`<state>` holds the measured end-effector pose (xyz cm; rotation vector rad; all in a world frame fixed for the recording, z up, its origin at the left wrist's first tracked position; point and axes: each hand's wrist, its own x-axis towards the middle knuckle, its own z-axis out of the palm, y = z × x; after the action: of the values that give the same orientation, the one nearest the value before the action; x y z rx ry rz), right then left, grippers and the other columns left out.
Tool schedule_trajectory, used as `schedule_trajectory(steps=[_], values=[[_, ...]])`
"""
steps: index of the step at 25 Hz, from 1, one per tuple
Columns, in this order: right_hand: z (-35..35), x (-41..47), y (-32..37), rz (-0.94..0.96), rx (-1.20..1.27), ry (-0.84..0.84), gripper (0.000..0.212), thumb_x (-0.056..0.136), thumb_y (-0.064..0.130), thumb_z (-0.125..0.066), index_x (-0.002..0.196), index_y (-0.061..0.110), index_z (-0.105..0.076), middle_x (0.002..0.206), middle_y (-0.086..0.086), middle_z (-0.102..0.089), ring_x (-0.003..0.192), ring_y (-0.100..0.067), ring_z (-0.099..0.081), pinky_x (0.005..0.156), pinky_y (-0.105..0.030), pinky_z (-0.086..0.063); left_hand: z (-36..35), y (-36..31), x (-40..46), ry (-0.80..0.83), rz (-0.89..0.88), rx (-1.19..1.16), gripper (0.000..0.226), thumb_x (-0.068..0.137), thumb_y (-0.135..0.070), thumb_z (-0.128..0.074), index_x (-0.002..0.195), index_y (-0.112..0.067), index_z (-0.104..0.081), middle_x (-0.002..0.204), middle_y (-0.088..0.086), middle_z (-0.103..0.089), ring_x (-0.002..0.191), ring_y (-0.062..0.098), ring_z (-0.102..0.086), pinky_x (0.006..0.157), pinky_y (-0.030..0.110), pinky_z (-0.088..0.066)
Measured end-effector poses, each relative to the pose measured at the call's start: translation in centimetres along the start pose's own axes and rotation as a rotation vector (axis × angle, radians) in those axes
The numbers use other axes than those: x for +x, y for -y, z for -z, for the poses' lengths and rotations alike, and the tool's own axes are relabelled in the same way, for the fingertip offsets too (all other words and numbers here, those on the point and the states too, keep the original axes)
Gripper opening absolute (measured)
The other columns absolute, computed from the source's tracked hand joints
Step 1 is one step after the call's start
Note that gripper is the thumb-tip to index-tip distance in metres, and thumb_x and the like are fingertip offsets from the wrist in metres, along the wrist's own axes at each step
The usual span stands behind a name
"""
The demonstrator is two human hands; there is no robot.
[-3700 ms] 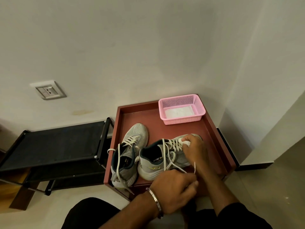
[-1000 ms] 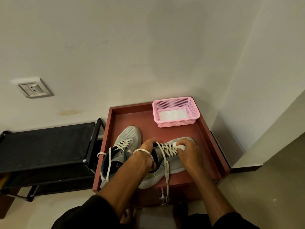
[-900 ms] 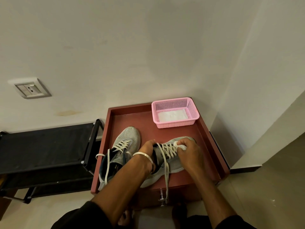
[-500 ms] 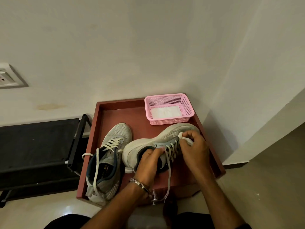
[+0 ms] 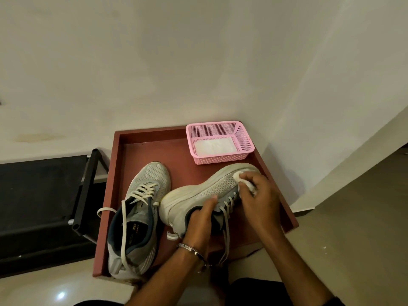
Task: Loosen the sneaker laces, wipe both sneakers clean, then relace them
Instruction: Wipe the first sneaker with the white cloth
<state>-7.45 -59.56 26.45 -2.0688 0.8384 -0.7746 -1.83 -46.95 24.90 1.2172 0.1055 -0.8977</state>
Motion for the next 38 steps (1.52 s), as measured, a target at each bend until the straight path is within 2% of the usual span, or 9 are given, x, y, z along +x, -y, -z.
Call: schedule_trajectory(steps=[5,9,13,18,22,26,30,34,38], values=[[-0.8,-1.3,-0.1,0.35,-0.167,0.113,0.019,0.087,0.004,-0.068,0.104,0.011,-0.074,0.108,0.0,-0.064,0.1,-0.009,-0.058,0.082,-0.012,-0.049,0.2,0.1,-0.3,-0.018,0.041,0.029,0.029,0.091,-0.028,-0.061,0.103,-0.006,-0.076,0.101,0.014,-0.076,0.103,0.031,-0.07,0.102,0.054,-0.048],[0.6,0.6,-1.2,0.117,-0.18,-0.031,0.019,0.09,0.005,-0.066,0.104,0.016,-0.074,0.112,-0.002,-0.066,0.101,-0.017,-0.063,0.075,-0.008,-0.043,0.5,0.4,-0.7,0.047,0.083,-0.081,0.036,0.084,-0.027,-0.068,0.107,0.0,-0.074,0.112,0.022,-0.071,0.111,0.036,-0.066,0.106,0.056,-0.044],[-1.4,-2.0,-0.1,0.402,-0.221,0.172,0.018,0.09,0.004,-0.065,0.102,0.014,-0.073,0.106,0.002,-0.066,0.099,-0.007,-0.057,0.083,-0.004,-0.04,0.6,0.6,-0.5,0.091,0.177,-0.225,0.03,0.087,-0.011,-0.065,0.111,0.007,-0.069,0.116,0.031,-0.066,0.112,0.042,-0.064,0.106,0.059,-0.042],[0.8,1.8,-1.7,0.094,-0.176,-0.132,0.018,0.09,0.005,-0.064,0.104,0.014,-0.071,0.107,-0.003,-0.067,0.096,-0.02,-0.063,0.075,-0.009,-0.042,0.7,0.8,-0.3,0.09,0.153,-0.161,0.031,0.079,-0.016,-0.07,0.102,0.005,-0.074,0.112,0.029,-0.069,0.114,0.045,-0.062,0.102,0.063,-0.044],[-1.7,-0.2,-0.8,0.321,-0.189,0.041,0.019,0.092,0.01,-0.064,0.109,0.014,-0.071,0.111,0.001,-0.063,0.1,-0.01,-0.058,0.079,-0.015,-0.051,0.5,1.0,-0.3,0.095,0.194,-0.242,0.048,0.069,-0.016,-0.074,0.11,0.008,-0.069,0.118,0.032,-0.065,0.115,0.046,-0.061,0.103,0.066,-0.041],[0.2,2.2,-1.7,0.036,-0.138,-0.202,0.018,0.094,0.009,-0.06,0.109,0.012,-0.07,0.11,-0.003,-0.063,0.099,-0.019,-0.062,0.071,-0.013,-0.046,0.6,1.6,-0.4,0.013,0.144,-0.161,0.026,0.081,-0.014,-0.066,0.097,0.004,-0.075,0.107,0.027,-0.071,0.109,0.043,-0.065,0.099,0.065,-0.046],[-1.5,0.0,-1.0,0.313,-0.267,0.014,0.019,0.093,0.01,-0.06,0.108,0.014,-0.07,0.111,0.0,-0.059,0.103,-0.015,-0.056,0.077,-0.019,-0.051,0.1,1.4,-0.6,0.002,0.17,-0.212,0.041,0.069,-0.014,-0.07,0.103,0.01,-0.071,0.113,0.033,-0.066,0.11,0.048,-0.063,0.1,0.066,-0.044],[0.6,2.3,-1.8,0.047,-0.184,-0.238,0.019,0.091,0.002,-0.062,0.104,0.011,-0.072,0.107,-0.004,-0.064,0.1,-0.022,-0.06,0.072,-0.008,-0.038,0.2,1.5,-0.6,-0.003,0.163,-0.197,0.033,0.077,-0.012,-0.064,0.102,0.008,-0.073,0.112,0.031,-0.068,0.11,0.045,-0.064,0.099,0.062,-0.047],[-0.3,0.7,-1.0,0.263,-0.228,-0.077,0.022,0.083,-0.002,-0.065,0.094,0.014,-0.075,0.103,0.001,-0.067,0.099,-0.012,-0.057,0.076,-0.005,-0.039,0.3,1.5,-0.3,0.03,0.219,-0.273,0.038,0.08,-0.008,-0.058,0.111,0.012,-0.067,0.118,0.034,-0.064,0.115,0.049,-0.06,0.1,0.067,-0.044]])
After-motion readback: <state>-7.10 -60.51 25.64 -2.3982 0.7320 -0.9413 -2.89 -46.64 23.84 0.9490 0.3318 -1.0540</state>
